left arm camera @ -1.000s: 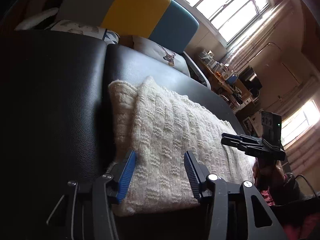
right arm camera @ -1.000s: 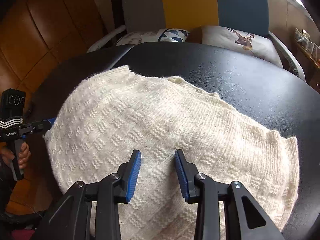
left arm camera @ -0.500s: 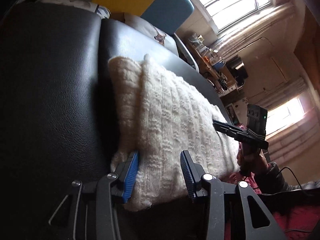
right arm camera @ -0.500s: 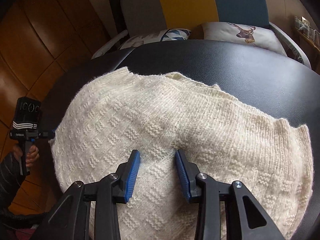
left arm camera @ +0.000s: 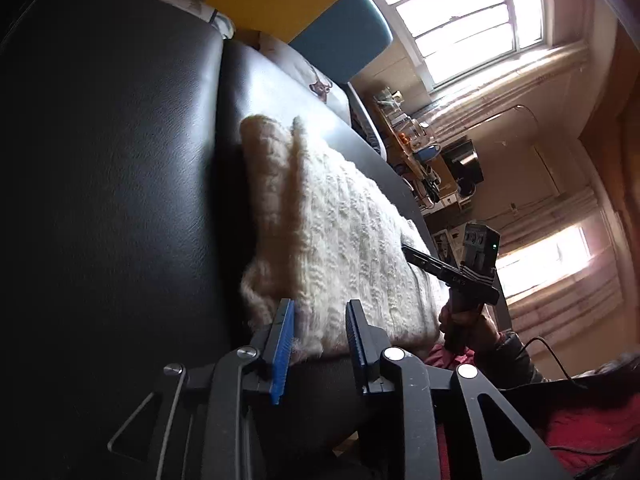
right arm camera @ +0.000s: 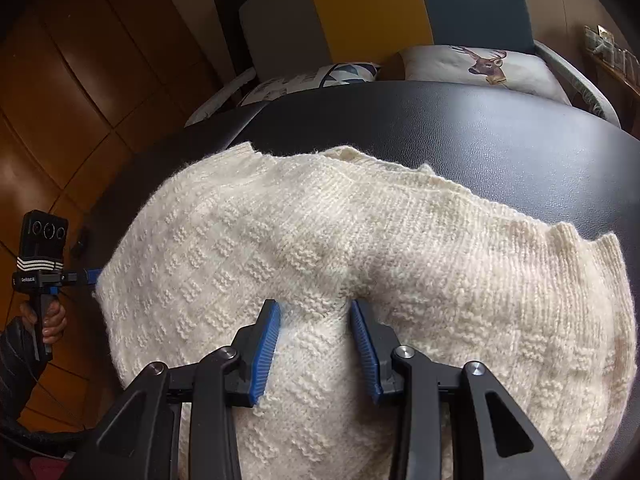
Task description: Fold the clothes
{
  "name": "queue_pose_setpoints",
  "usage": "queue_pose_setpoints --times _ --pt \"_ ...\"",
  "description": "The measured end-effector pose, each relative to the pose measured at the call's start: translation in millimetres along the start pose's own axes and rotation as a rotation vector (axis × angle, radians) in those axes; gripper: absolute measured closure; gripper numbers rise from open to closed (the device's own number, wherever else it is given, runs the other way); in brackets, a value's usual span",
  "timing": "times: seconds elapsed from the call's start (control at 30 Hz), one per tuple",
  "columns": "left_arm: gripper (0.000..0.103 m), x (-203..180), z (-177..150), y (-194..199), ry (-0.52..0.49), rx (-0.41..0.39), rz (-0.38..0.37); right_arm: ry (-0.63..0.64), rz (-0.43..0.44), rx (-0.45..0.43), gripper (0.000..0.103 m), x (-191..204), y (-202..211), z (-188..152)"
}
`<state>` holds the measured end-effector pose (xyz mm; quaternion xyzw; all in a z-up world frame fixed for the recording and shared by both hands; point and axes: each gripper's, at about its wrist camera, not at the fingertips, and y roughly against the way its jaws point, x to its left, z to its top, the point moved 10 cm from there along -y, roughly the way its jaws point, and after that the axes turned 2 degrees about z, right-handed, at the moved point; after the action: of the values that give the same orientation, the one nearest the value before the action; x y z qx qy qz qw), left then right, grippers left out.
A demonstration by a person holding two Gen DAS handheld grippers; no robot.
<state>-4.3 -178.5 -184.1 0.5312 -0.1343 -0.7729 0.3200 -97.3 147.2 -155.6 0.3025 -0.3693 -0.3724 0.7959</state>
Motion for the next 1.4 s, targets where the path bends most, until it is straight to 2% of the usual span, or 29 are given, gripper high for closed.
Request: queue_pose_setpoints --times 0.07,0.2,0.27,0.33,0.43,0.5,0.57,0.7,0.77,0.83,0.87,0.97,1.07,1.13,1.17,1.2,1.23,1.4 --pt "0.066 -6.4 7.8 -7.8 -0.043 0.021 0.008 -0.002 0.002 0.001 0.065 -0.5 -0.1 0.7" --pt "0.065 -10.5 13.5 -26.9 -0.123 0.102 0.047 0.030 -0.013 0.036 0.065 0.9 -0.6 0.8" --pt "0.091 -9.5 4.0 -32.9 -0.146 0.151 0.062 0.070 -0.036 0.064 0.066 2.0 -1.2 -0.1" --pt "0.094 -18.5 -12.7 -30.7 -0.160 0.157 0.047 0.091 -0.063 0.072 0.066 2.7 -4.0 -0.1" --pt "0.094 -29.2 -41.9 -21.2 -0.146 0.134 0.036 0.122 -0.102 0.084 0.066 3.7 -8.0 0.1" --pt "0.094 -10.7 -61.6 -27.9 -0.090 0.160 0.074 0.143 -0.129 0.092 0.066 4.3 -10.7 0.3" --pt "0.093 -5.5 -59.3 -19.0 -0.002 0.108 0.011 0.160 -0.152 0.098 0.066 4.7 -12.9 0.5" --pt "0.090 -10.3 -22.0 3.7 -0.019 -0.011 0.031 0.116 -0.123 0.058 0.066 0.0 -10.9 0.1" --pt "0.082 -13.1 5.5 14.7 -0.036 -0.079 0.036 0.115 -0.127 0.042 0.065 0.3 -10.5 -0.2" --pt "0.059 -14.0 34.9 16.1 -0.061 -0.112 0.047 0.121 -0.135 0.033 0.065 1.9 -10.1 -0.8" --pt "0.056 -12.6 47.9 11.7 -0.071 -0.114 0.057 0.124 -0.137 0.029 0.065 2.5 -9.8 -1.1" --pt "0.055 -8.3 79.4 -10.5 -0.079 -0.085 0.076 0.119 -0.128 0.018 0.064 3.1 -8.8 -2.7" --pt "0.056 -13.5 95.8 -42.6 -0.101 -0.025 0.100 0.117 -0.114 0.015 0.064 2.2 -8.9 -2.5" --pt "0.057 -20.8 93.0 -70.4 -0.100 0.026 0.112 0.113 -0.106 0.016 0.064 1.4 -8.1 -2.6" --pt "0.058 -18.8 89.3 -72.0 -0.100 0.048 0.113 0.111 -0.102 0.017 0.064 1.1 -7.7 -2.7" --pt "0.081 -15.9 88.4 -70.9 -0.101 0.042 0.145 0.115 -0.101 0.020 0.064 1.0 -7.7 -2.6" --pt "0.097 -12.9 87.6 -69.6 -0.102 0.037 0.177 0.115 -0.099 0.025 0.064 0.8 -7.8 -2.4" --pt "0.097 1.5 83.3 -61.9 -0.106 0.009 0.338 0.113 -0.106 0.027 0.064 2.1 -9.8 -2.4"
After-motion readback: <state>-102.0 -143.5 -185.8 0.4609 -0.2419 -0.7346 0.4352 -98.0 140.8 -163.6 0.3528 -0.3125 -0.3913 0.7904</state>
